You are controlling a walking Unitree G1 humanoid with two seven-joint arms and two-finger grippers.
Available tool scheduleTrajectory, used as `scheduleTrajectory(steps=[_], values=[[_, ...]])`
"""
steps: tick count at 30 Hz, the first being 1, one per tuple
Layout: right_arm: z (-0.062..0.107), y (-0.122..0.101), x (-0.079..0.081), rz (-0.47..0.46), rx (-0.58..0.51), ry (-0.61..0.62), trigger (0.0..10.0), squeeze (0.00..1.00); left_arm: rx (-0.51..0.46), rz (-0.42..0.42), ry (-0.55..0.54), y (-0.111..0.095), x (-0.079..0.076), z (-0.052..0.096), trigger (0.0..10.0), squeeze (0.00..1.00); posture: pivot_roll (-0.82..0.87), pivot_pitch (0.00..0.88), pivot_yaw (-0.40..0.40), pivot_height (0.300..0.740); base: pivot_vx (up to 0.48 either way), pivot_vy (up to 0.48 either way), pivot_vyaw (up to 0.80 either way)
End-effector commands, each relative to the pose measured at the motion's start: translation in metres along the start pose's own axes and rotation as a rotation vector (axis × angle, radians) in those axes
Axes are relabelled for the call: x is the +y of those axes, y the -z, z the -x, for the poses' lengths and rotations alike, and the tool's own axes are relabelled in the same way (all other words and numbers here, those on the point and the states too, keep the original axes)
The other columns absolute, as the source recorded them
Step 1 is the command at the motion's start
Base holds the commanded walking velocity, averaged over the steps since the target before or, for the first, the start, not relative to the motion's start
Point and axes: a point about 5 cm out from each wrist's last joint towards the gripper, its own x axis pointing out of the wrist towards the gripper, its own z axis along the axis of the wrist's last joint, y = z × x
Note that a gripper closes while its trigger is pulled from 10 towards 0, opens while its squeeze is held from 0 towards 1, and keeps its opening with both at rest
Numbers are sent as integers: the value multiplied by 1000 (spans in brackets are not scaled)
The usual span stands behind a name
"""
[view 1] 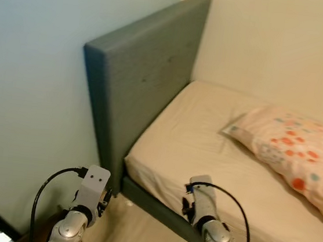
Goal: Clean up the room
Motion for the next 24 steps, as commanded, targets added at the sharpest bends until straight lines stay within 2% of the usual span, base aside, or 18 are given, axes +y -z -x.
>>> scheduleTrajectory(steps=[1,7,10,17,24], values=[[2,7,5,-10,33,-14,10000,0,11,8,5,4,-1,2,10000,0,-57,118,-9,736,0,0,-800],[3,6,5,-24,19,4,10000,0,13,2,9,5,-4,3,10000,0,-56,117,-6,736,0,0,-800],[3,6,3,-36,19,17,10000,0,3,51,-5,3,-1,3,10000,0,-57,120,-2,736,0,0,-800],[6,7,0,-38,22,29,10000,0,4,76,-18,3,4,3,10000,0,-59,126,-1,736,0,0,-800],[8,9,-5,-37,23,52,10000,0,5,62,-16,4,3,5,10000,0,-61,126,1,736,0,0,-800]])
